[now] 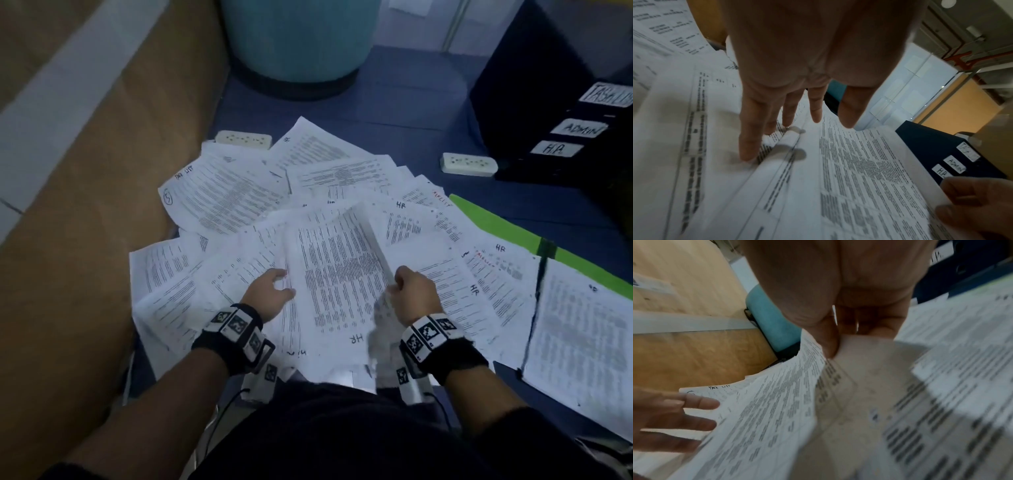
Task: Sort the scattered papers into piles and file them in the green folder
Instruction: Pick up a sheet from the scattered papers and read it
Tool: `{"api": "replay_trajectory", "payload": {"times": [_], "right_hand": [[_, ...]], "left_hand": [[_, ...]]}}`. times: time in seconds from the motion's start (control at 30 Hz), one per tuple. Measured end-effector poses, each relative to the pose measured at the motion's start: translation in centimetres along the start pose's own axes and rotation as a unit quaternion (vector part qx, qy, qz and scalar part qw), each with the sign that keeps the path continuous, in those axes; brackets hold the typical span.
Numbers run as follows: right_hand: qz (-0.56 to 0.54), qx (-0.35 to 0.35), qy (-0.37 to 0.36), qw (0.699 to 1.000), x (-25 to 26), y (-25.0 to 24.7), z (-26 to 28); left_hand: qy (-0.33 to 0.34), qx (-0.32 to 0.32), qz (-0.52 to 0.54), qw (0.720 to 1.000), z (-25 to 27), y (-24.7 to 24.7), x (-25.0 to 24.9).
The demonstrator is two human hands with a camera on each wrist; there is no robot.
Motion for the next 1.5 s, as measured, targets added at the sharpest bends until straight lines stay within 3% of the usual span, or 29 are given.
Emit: {"api": "replay_trajectory", "payload": {"times": [0.1, 0.2, 0.3, 0.4, 0.47, 0.5, 0.57, 0.63, 0.67, 0.8, 0.97, 1.03, 1.1, 1.23, 1.3, 1.4, 1.5], "right_hand": [[-0.132, -0.002, -0.019, 0.991, 0.2, -2.4, -0.3], [-0.295, 0.076, -0.041, 0.952, 1.1, -3.6, -0.6], [-0.351, 0.141, -0.047, 0.925, 2.1, -3.1, -0.9], [-0.370, 0.182, -0.018, 0.911, 2.5, -1.6, -1.1], [-0.343, 0.158, 0.029, 0.925, 2.3, -0.5, -1.7], [-0.290, 0.129, 0.045, 0.947, 2.2, 0.1, -2.3], [-0.133, 0.090, 0.079, 0.984, 2.7, 1.4, -3.4], [0.034, 0.074, 0.093, 0.992, 3.5, 2.6, -3.9], [0.062, 0.067, 0.095, 0.991, 3.8, 3.1, -4.0], [-0.054, 0.059, 0.058, 0.995, 4.2, 3.7, -3.8], [-0.057, 0.013, 0.003, 0.998, 4.3, 1.2, -4.0], [-0.075, -0.039, -0.045, 0.995, 4.7, -0.7, -3.6], [-0.153, -0.056, -0.090, 0.982, 5.1, -2.8, -2.9], [-0.285, 0.038, -0.135, 0.948, 6.0, -6.0, -2.2], [-0.371, 0.098, -0.148, 0.911, 6.4, -7.1, -2.0], [-0.454, 0.145, -0.144, 0.867, 7.0, -8.2, -1.8], [-0.490, 0.162, -0.133, 0.846, 7.6, -7.9, -1.8]], "left_hand": [[0.000, -0.037, 0.051, 0.998, -1.1, -0.8, -0.4], [-0.003, -0.082, 0.185, 0.979, -2.2, -1.6, -1.3], [0.013, -0.126, 0.277, 0.952, -2.9, -2.7, -1.9], [0.043, -0.169, 0.177, 0.969, -3.1, -4.5, -2.2], [0.055, -0.181, 0.067, 0.980, -2.9, -5.7, -2.0], [0.054, -0.185, 0.048, 0.980, -2.6, -6.2, -1.7], [0.047, -0.185, 0.047, 0.980, -2.4, -6.7, -0.8], [0.041, -0.174, 0.056, 0.982, -2.1, -6.7, 0.0], [0.035, -0.167, 0.064, 0.983, -2.0, -6.6, 0.3], [0.024, -0.152, 0.065, 0.986, -1.4, -6.3, 0.6], [0.032, -0.131, 0.144, 0.980, -1.3, -6.4, 0.0], [0.035, -0.128, 0.180, 0.975, -1.8, -6.4, -0.5], [0.042, -0.136, 0.195, 0.971, -2.6, -6.4, -1.2], [0.054, -0.134, 0.270, 0.952, -4.2, -6.3, -3.1], [0.078, -0.114, 0.297, 0.945, -4.8, -6.5, -4.1], [0.095, -0.111, 0.290, 0.946, -5.4, -6.7, -5.3], [0.121, -0.135, 0.196, 0.964, -5.5, -7.2, -6.6]]}}
Point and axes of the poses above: each hand's wrist, its own z-axis away from the middle knuckle, its own y-axis out of the palm, x = y × z, the point moved 4 cm from there along -z, towards the middle knuckle, and after that the axes turned 15 degrees about y, right-handed, at the moved point
